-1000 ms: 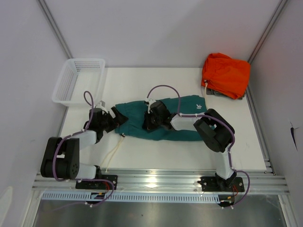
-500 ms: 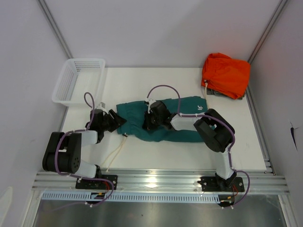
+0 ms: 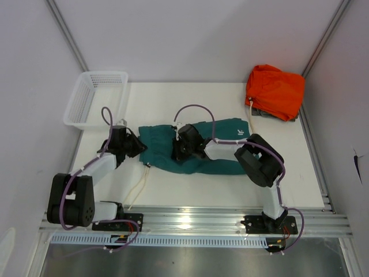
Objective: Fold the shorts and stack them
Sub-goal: Fold the shorts
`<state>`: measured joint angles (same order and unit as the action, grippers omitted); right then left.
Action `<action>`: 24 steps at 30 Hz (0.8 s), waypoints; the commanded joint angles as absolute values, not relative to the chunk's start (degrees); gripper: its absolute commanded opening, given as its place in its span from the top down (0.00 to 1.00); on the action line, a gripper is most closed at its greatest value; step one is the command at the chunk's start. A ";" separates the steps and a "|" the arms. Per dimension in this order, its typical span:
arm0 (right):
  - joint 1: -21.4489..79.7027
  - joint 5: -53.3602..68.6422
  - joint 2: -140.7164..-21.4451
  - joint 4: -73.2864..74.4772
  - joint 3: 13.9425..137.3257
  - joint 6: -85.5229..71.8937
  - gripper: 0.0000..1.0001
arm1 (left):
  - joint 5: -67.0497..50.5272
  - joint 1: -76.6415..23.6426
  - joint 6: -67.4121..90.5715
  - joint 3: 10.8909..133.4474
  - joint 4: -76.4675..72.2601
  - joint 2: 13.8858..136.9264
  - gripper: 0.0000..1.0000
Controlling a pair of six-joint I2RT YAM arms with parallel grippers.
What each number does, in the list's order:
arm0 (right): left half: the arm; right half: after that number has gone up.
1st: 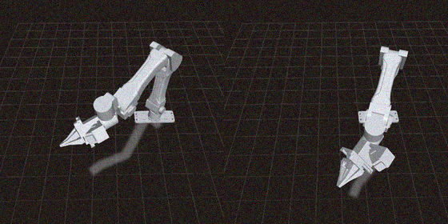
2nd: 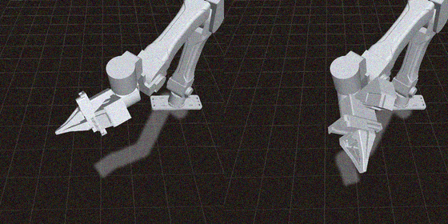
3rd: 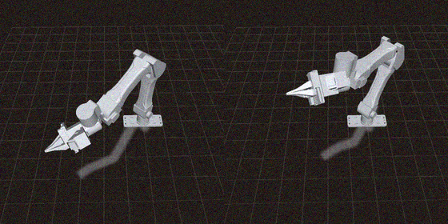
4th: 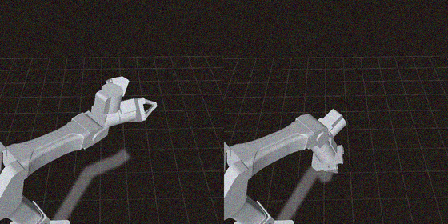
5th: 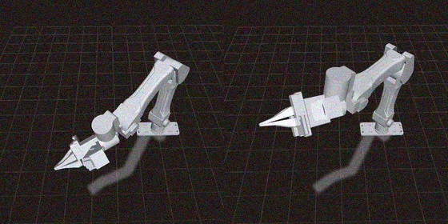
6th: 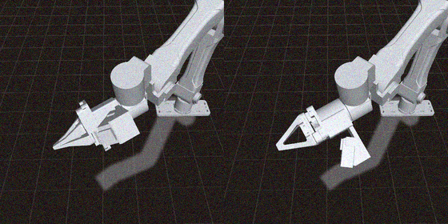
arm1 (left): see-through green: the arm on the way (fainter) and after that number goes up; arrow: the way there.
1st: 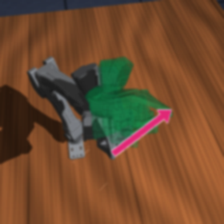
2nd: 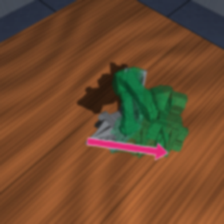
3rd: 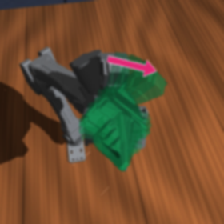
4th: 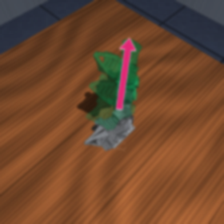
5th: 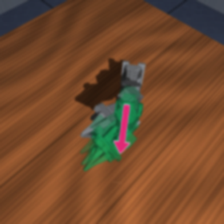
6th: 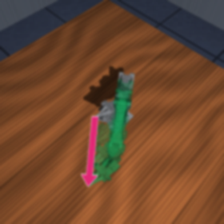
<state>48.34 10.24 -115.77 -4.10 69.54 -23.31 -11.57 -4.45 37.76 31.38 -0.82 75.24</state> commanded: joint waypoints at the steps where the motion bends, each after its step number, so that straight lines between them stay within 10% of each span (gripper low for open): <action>1: 51.14 7.30 -119.00 4.83 71.53 -20.92 0.89 | 1.46 -5.36 33.75 37.87 12.88 71.46 0.84; 11: 51.07 2.99 -114.70 8.79 74.00 -20.13 0.58 | 13.79 -11.42 32.34 47.46 24.87 73.12 0.83; 24: 43.69 5.36 -103.72 7.38 69.52 -21.80 0.56 | 19.33 -14.41 31.73 53.87 30.58 73.73 0.83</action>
<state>45.87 5.41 -108.47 6.55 70.13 -22.37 15.97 -13.47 33.32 49.54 29.23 73.52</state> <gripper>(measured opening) 0.436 0.175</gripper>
